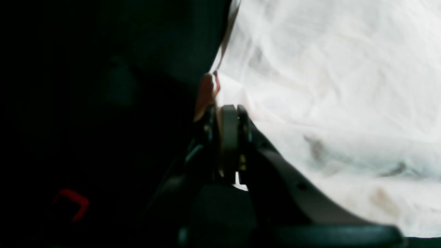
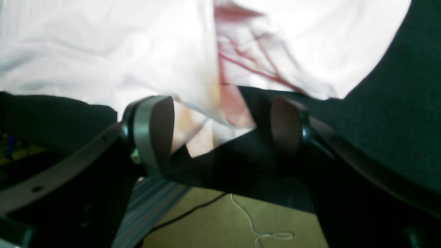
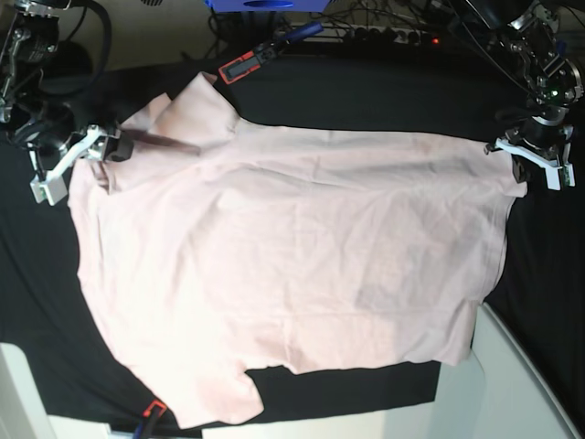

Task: Fold the T-shirt properly
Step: 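Fold the collar edge over toward the hem with both grippers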

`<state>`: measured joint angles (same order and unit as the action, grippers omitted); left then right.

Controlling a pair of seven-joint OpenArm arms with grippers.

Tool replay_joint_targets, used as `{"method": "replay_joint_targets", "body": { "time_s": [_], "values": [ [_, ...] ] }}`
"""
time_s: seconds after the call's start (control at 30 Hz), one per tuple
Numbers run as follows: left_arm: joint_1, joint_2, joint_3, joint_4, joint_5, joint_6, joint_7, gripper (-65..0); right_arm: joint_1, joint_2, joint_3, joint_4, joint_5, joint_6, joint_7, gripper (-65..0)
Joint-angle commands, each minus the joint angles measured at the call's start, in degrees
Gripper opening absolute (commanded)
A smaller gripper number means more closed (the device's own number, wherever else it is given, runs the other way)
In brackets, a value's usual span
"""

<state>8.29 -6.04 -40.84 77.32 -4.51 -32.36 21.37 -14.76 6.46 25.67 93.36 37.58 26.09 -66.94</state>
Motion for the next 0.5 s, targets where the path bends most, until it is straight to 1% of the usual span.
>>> {"method": "replay_joint_targets", "body": {
  "time_s": [0.0, 0.1, 0.3, 0.4, 0.43, 0.47],
  "values": [
    [-0.16, -0.77, -0.26, 1.14, -0.81, 0.05, -1.45, -65.0, 0.3, 0.62, 0.13, 0.48, 0.97, 0.24, 0.61, -23.6],
    [-0.16, -0.77, -0.26, 1.05, -0.72, 0.05, -1.45, -65.0, 0.3, 0.53, 0.04, 0.4, 1.23, 0.33, 0.52, -24.1],
    [-0.16, -0.77, -0.26, 1.05, -0.63, 0.05, -1.45, -65.0, 0.3, 0.44, -4.26, 0.13, 1.41, 0.42, 0.7, -24.4],
    [-0.16, -0.77, -0.26, 0.97, -0.54, 0.05, -1.45, -65.0, 0.3, 0.35, -5.14, 0.13, 1.41, 0.42, 0.96, -24.8],
    [-0.16, -0.77, -0.26, 0.97, -0.54, 0.05, -1.45, -65.0, 0.3, 0.35, -5.14, 0.13, 1.41, 0.42, 0.96, -26.7],
    [-0.16, -0.77, -0.26, 0.97, -0.54, 0.05, -1.45, -65.0, 0.3, 0.35, -5.14, 0.13, 1.41, 0.51, 0.7, -30.5]
  ]
}}
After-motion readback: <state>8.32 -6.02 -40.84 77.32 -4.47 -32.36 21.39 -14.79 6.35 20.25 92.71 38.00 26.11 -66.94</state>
